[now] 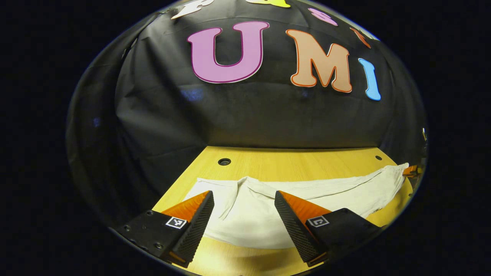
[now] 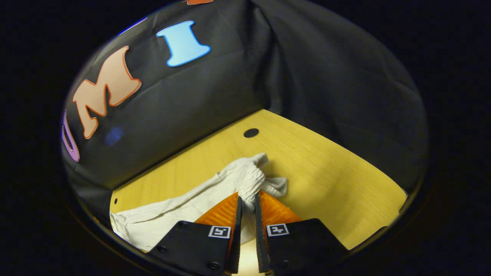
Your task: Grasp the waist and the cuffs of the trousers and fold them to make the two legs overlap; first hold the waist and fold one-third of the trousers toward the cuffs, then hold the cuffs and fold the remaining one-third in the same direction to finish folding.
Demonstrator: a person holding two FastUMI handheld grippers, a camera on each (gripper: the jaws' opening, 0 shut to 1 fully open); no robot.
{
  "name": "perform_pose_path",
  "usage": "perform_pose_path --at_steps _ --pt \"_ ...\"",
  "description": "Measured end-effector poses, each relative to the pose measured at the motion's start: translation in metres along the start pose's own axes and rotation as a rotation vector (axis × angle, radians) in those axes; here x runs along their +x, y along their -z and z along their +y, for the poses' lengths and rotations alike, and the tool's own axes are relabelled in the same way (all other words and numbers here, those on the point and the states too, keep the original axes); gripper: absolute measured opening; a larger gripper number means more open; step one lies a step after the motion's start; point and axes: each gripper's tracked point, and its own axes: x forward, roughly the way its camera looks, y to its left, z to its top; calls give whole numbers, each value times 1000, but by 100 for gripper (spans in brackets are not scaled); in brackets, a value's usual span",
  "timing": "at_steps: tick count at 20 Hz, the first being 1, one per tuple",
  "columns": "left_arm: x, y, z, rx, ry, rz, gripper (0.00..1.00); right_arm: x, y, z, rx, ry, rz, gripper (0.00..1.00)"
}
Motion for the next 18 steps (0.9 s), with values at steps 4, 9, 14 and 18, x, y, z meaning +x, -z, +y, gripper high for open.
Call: perform_pose_path --at_steps 4,9,14,18 --pt "0 7 10 -32 -10 12 98 -23 -13 3 -41 -112 -40 20" --pt "-6 11 29 -49 -23 12 98 -42 -35 8 -111 -219 -72 20" --pt "-12 17 52 -57 -44 21 98 -60 -44 16 -173 -331 -82 20" --pt "-17 21 71 -55 -57 21 98 -66 -50 16 -246 -407 -59 20"
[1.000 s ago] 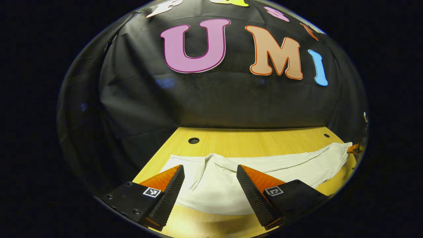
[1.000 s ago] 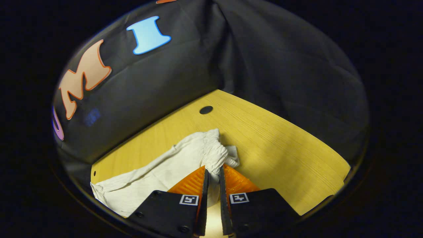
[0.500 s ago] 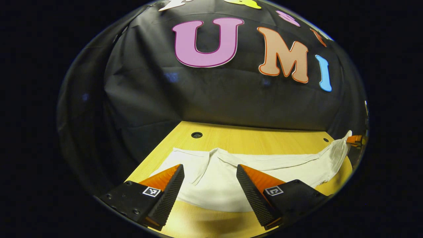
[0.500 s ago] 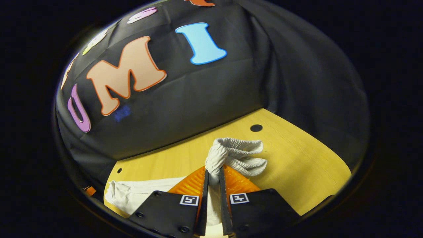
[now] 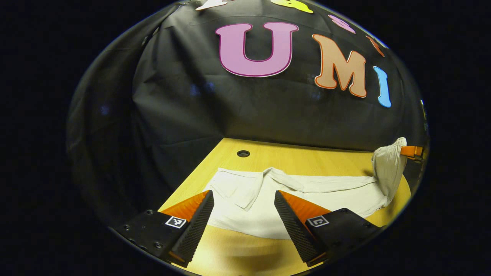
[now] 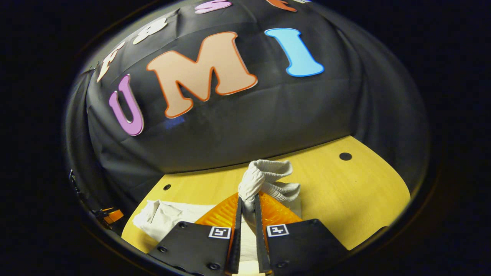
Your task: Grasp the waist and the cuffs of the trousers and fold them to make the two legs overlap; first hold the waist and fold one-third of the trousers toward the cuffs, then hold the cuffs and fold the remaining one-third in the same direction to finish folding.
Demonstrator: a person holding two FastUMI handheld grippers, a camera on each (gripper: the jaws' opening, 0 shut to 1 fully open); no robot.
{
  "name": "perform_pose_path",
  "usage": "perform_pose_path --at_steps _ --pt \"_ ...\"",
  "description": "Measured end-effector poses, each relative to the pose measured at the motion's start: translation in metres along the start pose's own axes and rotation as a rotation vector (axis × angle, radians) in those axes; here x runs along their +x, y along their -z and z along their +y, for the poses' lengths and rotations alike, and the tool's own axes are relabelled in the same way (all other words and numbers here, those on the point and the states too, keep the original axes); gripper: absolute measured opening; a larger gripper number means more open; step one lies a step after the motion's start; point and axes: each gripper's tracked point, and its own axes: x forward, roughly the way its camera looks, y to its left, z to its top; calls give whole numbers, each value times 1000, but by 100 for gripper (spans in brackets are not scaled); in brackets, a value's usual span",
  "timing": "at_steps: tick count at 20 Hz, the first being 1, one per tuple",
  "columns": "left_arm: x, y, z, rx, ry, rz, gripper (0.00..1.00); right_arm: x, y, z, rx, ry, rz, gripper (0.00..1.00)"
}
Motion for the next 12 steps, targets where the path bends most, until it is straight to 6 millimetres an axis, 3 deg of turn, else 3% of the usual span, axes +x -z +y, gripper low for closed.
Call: perform_pose_path --at_steps 8,9,10,12 --pt "-8 19 37 -22 -34 25 98 -11 -3 -2 -160 -102 91 20" --pt "-8 24 41 -24 -39 33 98 -12 -3 -4 -199 -110 103 14" --pt "-8 29 46 -27 -43 42 98 -12 1 -5 -243 -115 117 20" --pt "-6 37 55 -34 -50 57 98 -11 11 -11 -325 -126 154 20"
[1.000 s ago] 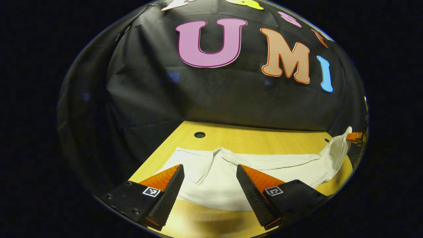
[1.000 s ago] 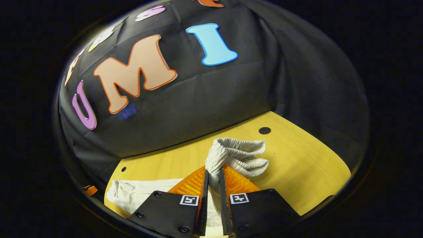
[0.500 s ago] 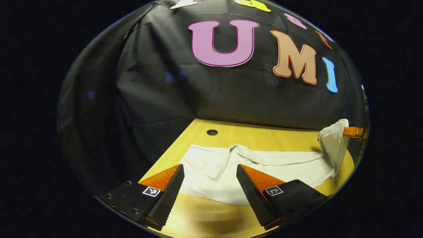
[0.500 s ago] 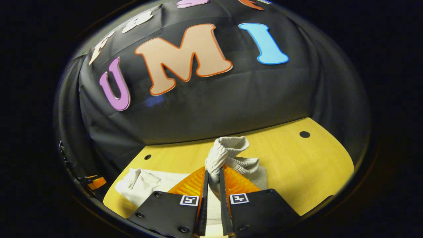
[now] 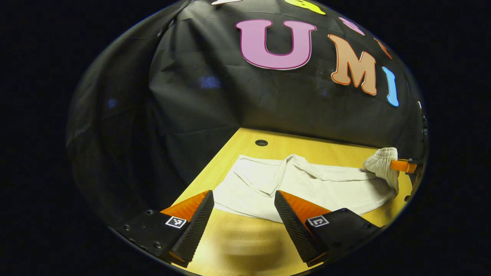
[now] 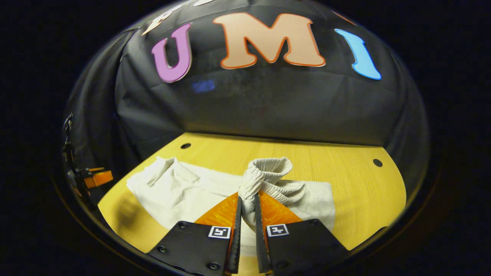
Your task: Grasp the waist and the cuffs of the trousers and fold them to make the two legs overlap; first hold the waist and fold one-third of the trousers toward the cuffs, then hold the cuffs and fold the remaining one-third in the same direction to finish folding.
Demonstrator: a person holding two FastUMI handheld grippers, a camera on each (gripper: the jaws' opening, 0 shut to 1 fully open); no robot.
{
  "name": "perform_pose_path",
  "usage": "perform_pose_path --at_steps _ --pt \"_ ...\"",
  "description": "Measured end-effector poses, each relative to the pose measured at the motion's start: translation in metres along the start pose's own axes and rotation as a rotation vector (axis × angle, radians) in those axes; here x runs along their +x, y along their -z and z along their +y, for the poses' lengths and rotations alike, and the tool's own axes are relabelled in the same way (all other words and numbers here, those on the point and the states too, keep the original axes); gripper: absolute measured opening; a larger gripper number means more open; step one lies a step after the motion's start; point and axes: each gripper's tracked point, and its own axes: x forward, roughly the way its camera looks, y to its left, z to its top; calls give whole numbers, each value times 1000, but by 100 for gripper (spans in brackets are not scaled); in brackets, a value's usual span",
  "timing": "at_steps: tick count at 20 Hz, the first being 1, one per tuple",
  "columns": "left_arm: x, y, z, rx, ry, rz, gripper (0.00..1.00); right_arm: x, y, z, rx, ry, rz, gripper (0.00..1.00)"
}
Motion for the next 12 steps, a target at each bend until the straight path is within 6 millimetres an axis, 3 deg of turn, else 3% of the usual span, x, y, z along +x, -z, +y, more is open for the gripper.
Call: perform_pose_path --at_steps 2,4,5,6,7,8,9,12 --pt "4 5 8 -8 -5 11 98 -1 5 2 -29 -27 31 28" --pt "10 12 15 -9 -5 25 98 -6 -2 1 -17 -68 20 42" --pt "14 14 19 -7 -5 31 98 -10 -9 1 -15 -87 16 43" --pt "19 16 21 -6 -4 35 98 -17 -16 -2 -9 -105 14 61" --pt "24 16 24 -4 0 31 98 -21 -17 1 -3 -114 15 72" --pt "28 18 27 -1 6 33 98 -24 -16 5 3 -119 14 97" --pt "34 19 30 -2 12 38 98 -26 -18 6 10 -115 14 100" --pt "57 26 34 -24 40 55 98 -29 -6 9 23 -83 29 96"
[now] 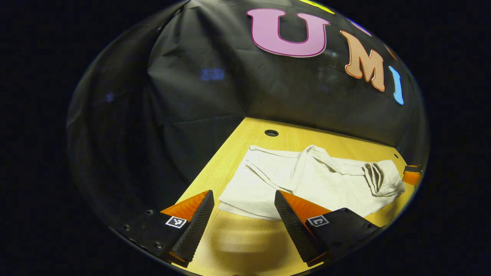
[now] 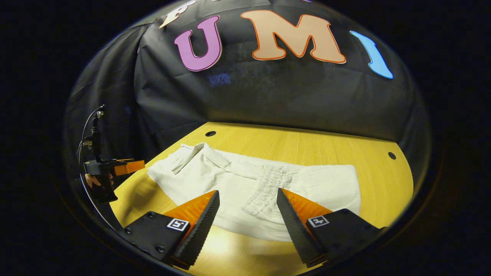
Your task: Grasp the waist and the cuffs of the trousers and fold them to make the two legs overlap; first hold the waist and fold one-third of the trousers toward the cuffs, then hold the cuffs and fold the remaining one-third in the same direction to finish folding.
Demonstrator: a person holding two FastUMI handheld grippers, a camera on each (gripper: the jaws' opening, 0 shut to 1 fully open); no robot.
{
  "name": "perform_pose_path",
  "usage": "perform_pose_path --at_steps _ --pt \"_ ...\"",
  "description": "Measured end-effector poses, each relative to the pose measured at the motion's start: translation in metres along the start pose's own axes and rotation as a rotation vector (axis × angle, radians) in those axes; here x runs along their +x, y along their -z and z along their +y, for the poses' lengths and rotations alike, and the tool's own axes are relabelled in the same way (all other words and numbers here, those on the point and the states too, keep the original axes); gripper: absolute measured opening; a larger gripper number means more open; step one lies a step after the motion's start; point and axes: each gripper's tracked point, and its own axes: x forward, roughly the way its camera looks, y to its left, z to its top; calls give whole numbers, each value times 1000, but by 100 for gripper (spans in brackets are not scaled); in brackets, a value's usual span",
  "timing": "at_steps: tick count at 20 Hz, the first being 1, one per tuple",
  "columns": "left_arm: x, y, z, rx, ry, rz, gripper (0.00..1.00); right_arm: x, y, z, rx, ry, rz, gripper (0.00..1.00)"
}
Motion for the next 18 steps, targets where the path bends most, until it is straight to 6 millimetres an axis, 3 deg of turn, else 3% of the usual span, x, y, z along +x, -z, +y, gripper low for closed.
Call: perform_pose_path --at_steps 5,6,7,17,18 --pt "41 18 9 -45 21 63 96 -11 15 -8 19 71 24 96" --pt "47 25 11 -42 13 78 96 -12 16 -11 20 83 26 92" --pt "51 27 12 -38 5 86 96 -14 17 -15 23 96 28 96" --pt "67 39 12 20 -35 100 97 -23 15 -37 41 172 22 96" --pt "64 39 11 37 -36 106 92 -23 17 -38 40 173 24 96"
